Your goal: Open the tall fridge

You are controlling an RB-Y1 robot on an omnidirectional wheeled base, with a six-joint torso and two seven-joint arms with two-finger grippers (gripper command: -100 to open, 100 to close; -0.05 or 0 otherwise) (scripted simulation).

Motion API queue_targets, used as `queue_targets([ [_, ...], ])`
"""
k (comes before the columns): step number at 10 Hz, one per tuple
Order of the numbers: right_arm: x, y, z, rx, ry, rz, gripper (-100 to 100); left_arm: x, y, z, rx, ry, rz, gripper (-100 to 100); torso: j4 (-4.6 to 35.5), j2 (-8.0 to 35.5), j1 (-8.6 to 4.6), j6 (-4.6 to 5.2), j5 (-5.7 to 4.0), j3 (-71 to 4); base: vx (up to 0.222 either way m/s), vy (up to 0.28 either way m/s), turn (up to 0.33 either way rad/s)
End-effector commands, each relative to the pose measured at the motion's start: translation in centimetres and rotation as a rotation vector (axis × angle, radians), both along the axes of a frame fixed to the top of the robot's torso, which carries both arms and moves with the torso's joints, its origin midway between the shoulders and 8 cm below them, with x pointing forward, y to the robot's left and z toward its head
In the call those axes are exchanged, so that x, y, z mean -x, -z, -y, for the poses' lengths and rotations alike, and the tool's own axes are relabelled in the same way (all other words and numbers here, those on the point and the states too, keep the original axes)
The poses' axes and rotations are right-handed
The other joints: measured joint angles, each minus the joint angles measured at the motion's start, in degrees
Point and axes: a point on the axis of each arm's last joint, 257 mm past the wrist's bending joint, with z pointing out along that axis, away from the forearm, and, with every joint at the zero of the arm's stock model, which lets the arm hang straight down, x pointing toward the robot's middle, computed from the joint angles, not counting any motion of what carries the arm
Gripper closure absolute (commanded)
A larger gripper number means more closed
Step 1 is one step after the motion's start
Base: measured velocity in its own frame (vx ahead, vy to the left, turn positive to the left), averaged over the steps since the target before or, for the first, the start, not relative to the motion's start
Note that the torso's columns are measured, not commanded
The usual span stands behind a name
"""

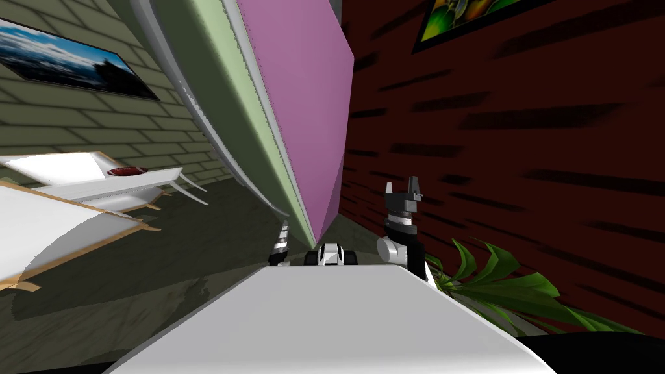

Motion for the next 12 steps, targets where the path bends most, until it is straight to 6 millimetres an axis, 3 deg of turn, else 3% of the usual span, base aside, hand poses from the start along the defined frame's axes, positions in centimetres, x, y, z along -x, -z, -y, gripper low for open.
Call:
queue_targets([
  [1,0.0,0.0,0.0,0.0,0.0,0.0,0,-0.2,-0.7,-2.0,-0.06,0.011,-0.011,-100,0.02,0.07,-0.1,-0.01,-0.04,0.04,-0.008,-0.018,-0.001],
  [6,0.0,0.0,0.0,0.0,0.0,0.0,0,-1.2,-2.1,-5.2,-0.138,0.019,-0.046,-100,0.02,0.11,-0.04,0.0,-0.01,0.06,-0.019,-0.038,-0.003],
  [12,0.0,0.0,0.0,0.0,0.0,0.0,0,-2.5,-3.4,-7.7,-0.172,0.006,-0.094,-100,0.03,0.05,-0.07,0.02,-0.04,0.03,-0.021,-0.048,-0.003],
])
